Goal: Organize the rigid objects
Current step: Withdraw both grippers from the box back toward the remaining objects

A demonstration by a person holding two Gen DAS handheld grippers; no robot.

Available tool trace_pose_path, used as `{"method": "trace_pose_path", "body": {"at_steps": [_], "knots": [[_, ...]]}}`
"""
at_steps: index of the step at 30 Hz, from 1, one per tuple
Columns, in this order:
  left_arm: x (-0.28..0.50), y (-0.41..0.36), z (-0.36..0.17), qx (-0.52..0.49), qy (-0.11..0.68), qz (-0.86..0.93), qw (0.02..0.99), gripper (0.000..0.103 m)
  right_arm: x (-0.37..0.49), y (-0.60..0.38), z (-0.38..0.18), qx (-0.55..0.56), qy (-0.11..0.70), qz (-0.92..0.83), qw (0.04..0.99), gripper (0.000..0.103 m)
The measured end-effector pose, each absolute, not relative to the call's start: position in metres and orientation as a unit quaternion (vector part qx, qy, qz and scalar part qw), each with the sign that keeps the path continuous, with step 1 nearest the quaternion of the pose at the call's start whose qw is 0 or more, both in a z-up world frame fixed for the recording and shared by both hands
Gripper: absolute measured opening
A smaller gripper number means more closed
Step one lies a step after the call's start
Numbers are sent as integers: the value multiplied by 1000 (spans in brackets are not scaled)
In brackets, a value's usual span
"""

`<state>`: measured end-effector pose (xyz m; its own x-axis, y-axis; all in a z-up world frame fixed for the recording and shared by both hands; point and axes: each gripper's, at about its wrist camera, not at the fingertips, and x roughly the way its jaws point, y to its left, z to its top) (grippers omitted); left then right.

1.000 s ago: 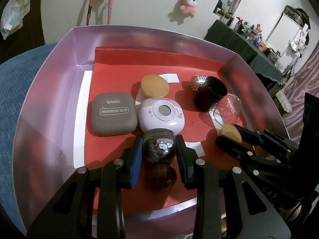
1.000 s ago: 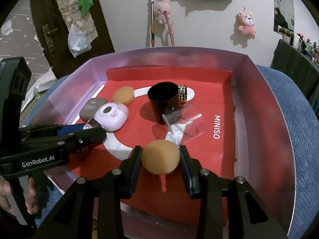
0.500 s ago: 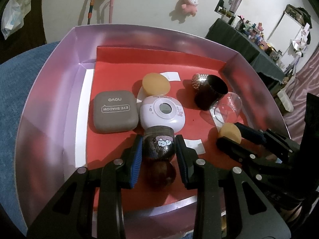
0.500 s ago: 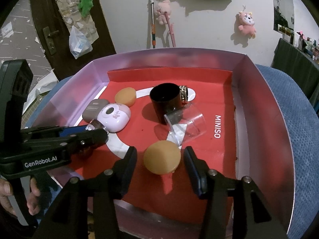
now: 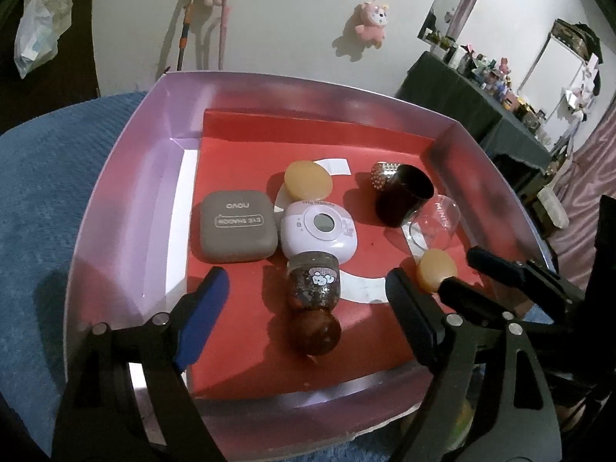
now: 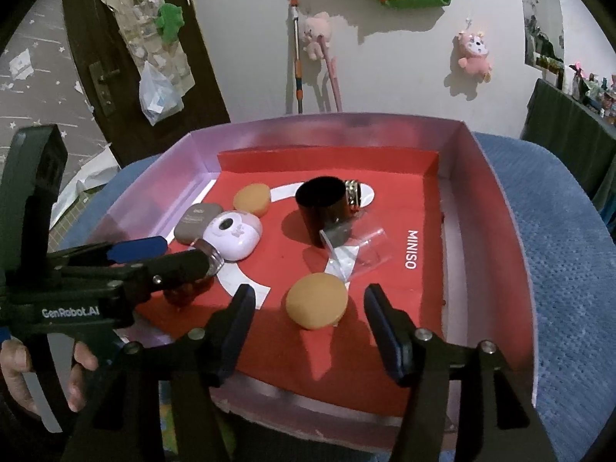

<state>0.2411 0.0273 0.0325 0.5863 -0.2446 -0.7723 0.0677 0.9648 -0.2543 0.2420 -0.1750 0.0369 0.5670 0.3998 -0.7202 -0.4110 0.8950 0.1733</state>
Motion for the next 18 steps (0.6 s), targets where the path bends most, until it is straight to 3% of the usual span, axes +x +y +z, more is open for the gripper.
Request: {"method": "trace_pose_path", "body": {"at_steps": [11,13,17,18], "knots": [[225,17,46,-61,431,-79,897,86,225,-183,52,4,384,241,891,70],[221,17,48,-66,429,-85,897,92,220,-184,56,7,379,248,892,74],[211,14,54,-58,421,-89,901,94,210,-184,61,5,370,252,894,81],[210,14,54,-55,420,-87,901,94,208,-185,62,5,367,251,896,88]]}}
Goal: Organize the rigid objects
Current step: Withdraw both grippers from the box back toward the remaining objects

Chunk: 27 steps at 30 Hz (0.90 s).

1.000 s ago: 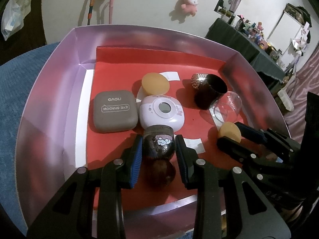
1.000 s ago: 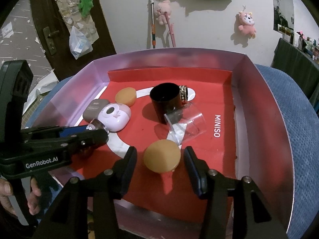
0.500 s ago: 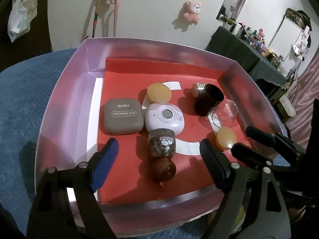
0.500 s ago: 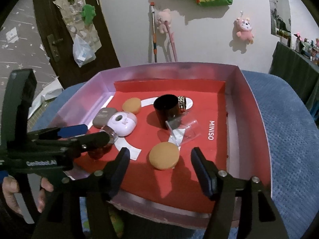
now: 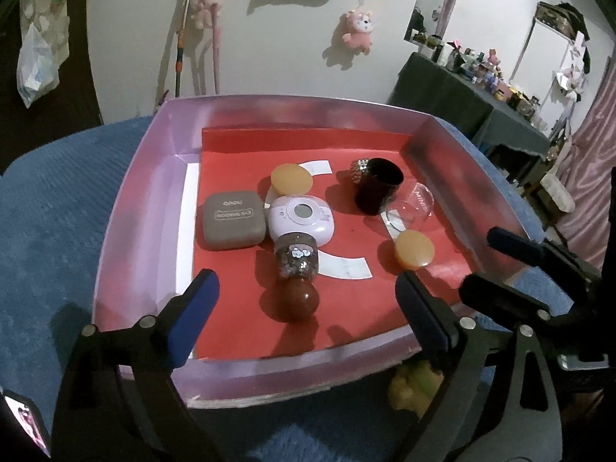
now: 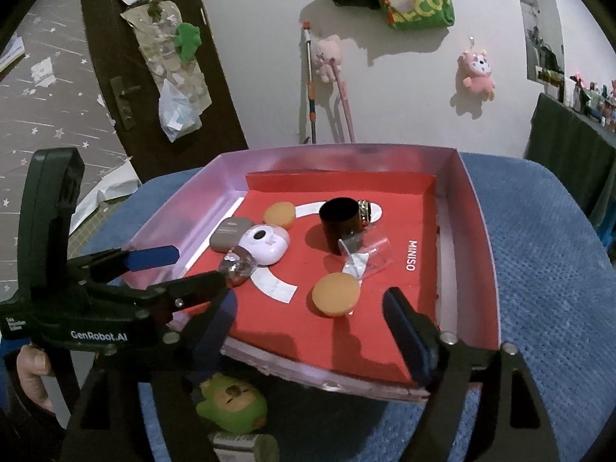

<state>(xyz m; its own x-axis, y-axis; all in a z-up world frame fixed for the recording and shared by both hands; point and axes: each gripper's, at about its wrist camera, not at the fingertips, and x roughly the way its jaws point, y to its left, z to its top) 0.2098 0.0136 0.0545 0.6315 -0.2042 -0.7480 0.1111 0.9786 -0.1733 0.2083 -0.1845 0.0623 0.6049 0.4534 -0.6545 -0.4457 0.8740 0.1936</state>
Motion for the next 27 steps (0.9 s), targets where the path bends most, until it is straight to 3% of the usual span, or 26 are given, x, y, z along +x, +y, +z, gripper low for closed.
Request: {"method": "trace_pose_path", "body": {"at_steps": [1,6,9,27], "knots": [[208,14,56,-53,419,-87,902,94,207,-185,64,7,364,250,897,94],[199,15,58,-58,416,-89,903,94,200,-191,70,17,356,254,899,96],[194,16,59,-60,414,-92,904,97,195,-192,73,21,352,259,899,103],[155,16,69,-65,394,-103,911,103,159,-200,84,27,333,277,901,103]]}}
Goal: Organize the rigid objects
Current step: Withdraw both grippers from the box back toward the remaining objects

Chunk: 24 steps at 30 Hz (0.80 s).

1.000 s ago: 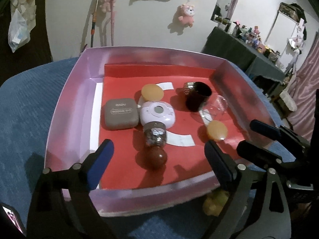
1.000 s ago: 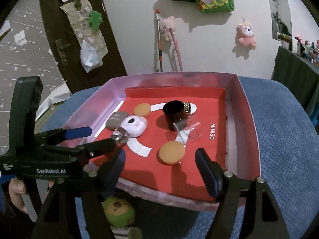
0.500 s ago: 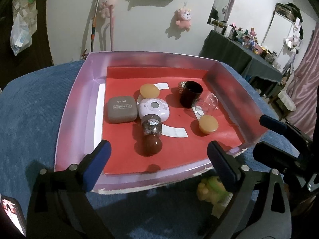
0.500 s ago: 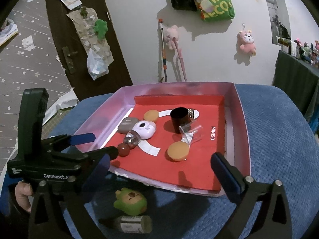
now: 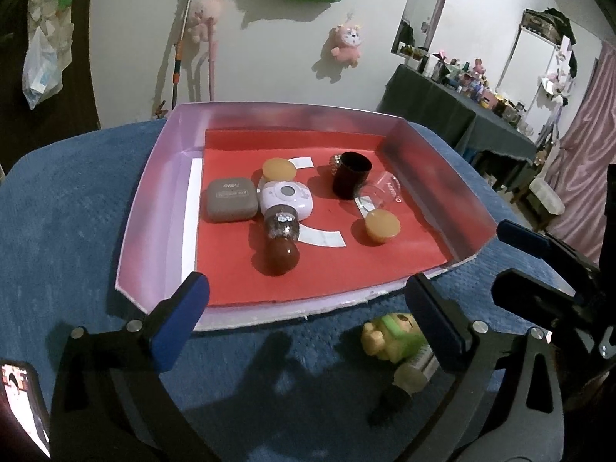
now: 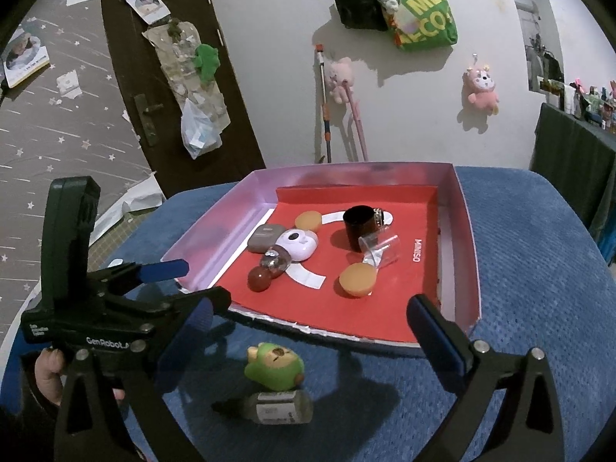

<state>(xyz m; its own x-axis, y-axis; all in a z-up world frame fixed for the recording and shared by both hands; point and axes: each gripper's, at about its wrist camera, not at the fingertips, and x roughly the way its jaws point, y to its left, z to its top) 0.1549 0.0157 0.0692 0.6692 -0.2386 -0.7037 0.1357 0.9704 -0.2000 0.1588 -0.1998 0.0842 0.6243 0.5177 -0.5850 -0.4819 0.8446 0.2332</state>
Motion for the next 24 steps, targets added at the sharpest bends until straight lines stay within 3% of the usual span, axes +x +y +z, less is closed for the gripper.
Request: {"method": "trace_pose_path", "body": {"at_steps": [24], "knots": [[103,11,58,-59,390,-97,914,103,108,-207,67,21,333,283,899,103]]}}
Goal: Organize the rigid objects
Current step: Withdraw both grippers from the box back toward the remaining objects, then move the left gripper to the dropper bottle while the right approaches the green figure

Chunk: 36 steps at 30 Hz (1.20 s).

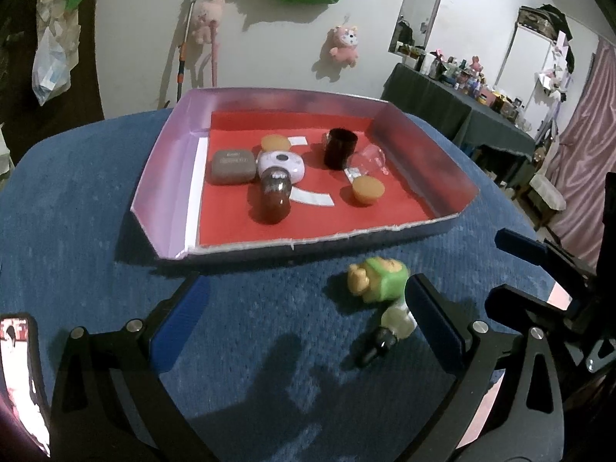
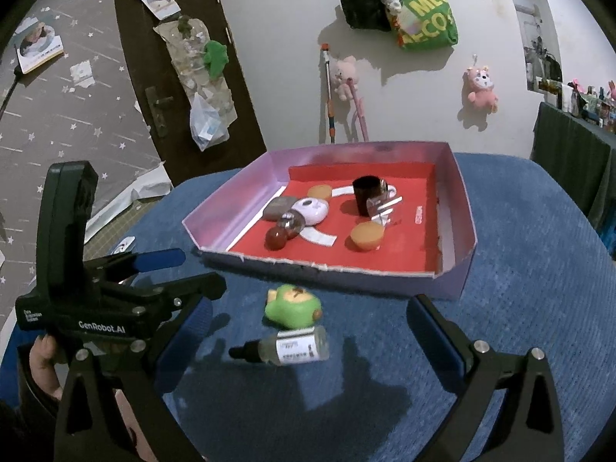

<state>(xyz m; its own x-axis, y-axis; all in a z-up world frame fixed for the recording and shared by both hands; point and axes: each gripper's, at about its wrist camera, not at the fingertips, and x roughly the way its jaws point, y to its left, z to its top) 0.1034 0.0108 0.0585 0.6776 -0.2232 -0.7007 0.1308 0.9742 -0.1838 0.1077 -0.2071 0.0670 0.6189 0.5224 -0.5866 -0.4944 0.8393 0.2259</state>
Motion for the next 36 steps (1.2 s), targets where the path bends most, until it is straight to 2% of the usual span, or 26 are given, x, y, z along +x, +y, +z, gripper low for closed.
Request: {"method": "trace_pose_path", "body": {"at_steps": [19,36], "knots": [[90,11,37,-73,416,-127,897,103,106,-201,28,-23,375,234,897,103],[122,-66,10,-23,441,-148,885,103,128,-274,28,33,381,139,913,103]]}}
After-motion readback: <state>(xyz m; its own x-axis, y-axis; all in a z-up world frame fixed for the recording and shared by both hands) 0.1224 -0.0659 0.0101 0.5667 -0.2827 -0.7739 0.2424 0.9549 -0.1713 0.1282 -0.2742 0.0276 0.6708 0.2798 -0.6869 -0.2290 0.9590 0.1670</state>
